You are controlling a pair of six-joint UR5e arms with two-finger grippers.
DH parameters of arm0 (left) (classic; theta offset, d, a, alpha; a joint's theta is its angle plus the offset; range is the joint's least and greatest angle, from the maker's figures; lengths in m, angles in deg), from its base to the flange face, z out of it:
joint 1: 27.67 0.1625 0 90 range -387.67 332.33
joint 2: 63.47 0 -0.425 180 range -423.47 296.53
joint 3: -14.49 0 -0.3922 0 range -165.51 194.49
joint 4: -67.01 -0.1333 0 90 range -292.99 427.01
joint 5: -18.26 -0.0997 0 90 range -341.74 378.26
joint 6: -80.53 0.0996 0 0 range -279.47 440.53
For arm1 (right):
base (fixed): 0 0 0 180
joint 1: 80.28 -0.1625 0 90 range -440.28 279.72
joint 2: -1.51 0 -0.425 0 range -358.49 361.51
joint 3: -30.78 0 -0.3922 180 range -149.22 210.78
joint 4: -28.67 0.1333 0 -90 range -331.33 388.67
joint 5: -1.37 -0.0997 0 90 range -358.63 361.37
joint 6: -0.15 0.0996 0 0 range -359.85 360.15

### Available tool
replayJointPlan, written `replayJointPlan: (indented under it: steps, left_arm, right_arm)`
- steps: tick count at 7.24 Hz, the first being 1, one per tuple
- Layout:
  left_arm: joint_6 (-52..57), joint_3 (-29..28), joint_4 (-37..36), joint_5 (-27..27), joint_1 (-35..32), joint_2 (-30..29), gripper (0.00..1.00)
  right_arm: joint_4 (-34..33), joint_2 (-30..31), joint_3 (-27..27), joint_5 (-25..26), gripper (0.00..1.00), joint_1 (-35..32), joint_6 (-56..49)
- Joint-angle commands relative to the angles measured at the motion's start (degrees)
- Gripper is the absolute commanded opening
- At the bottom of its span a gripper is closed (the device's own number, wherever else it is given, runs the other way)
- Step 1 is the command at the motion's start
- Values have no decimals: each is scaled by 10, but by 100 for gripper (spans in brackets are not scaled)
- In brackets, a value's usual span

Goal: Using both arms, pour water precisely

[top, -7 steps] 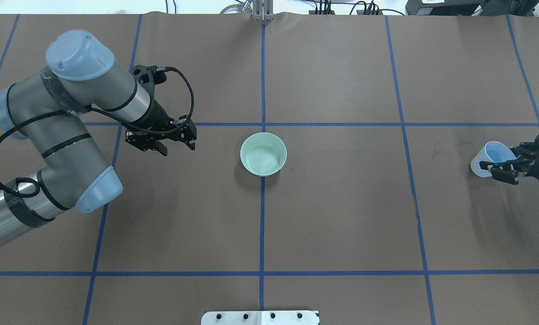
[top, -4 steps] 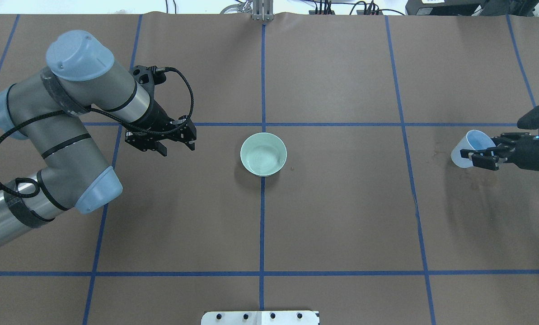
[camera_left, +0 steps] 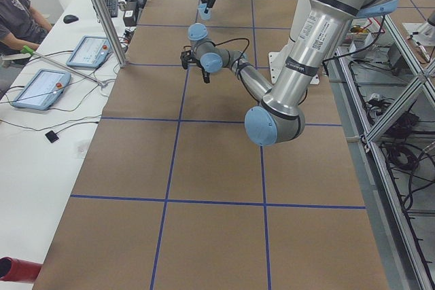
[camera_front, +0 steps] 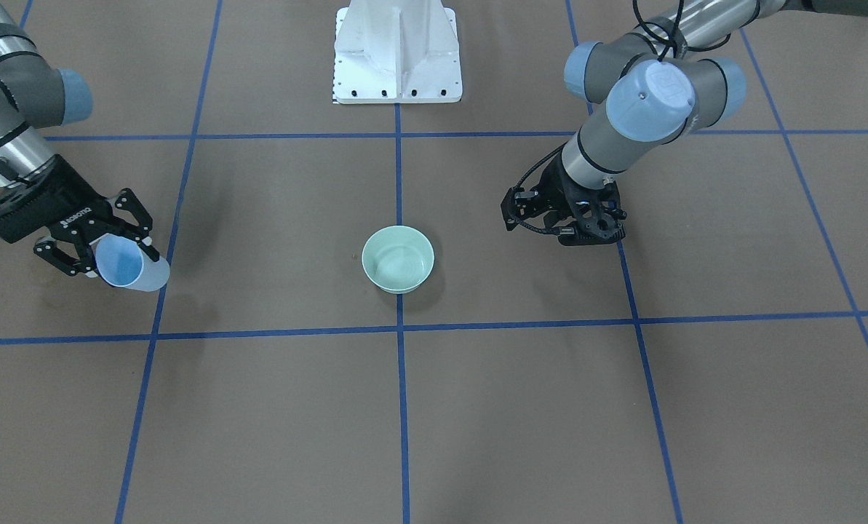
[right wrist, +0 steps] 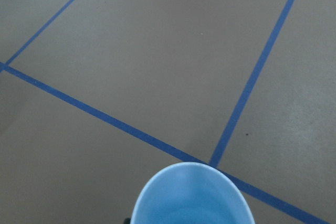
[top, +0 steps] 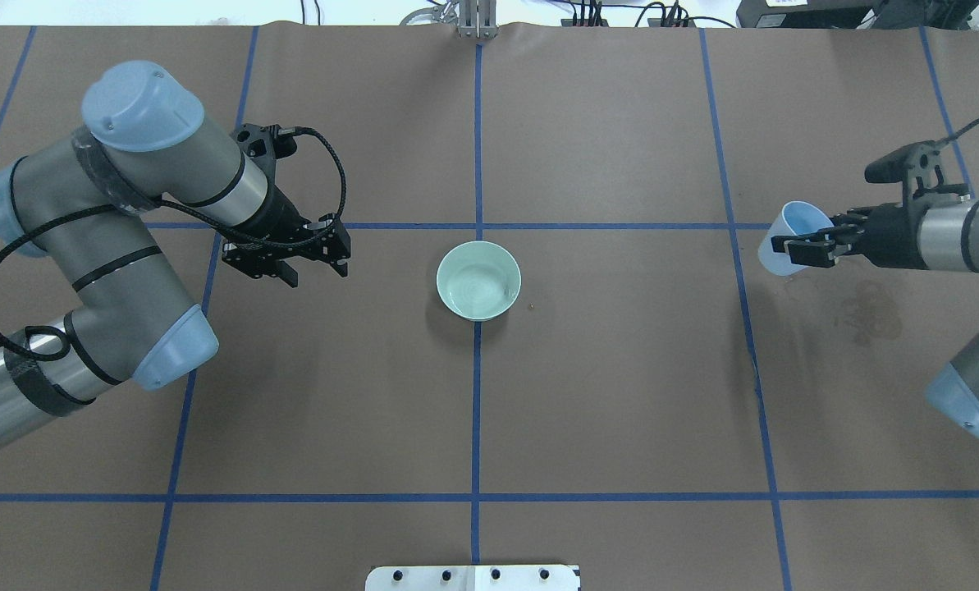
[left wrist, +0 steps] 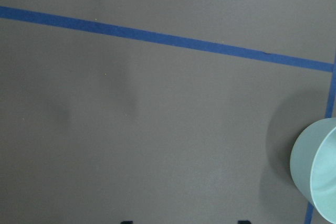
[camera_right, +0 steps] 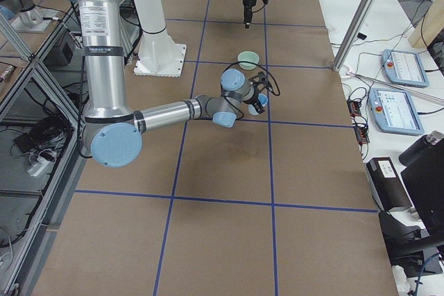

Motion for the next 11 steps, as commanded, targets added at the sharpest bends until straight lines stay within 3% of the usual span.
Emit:
replayJointPlan:
  steps: [1,4,11]
  left_arm:
    - [5,-6,1,-2,-1,2,73]
    - [10,-7,3,2,-10,11,73]
    - [10,-5,2,2,-13,14,73]
  right_arm:
    - [-198,-90,-56,30,0,54,0]
    - [-420,-234,-62,130,0,168,-8]
    - [-616,-386,41,125,0,177,-165]
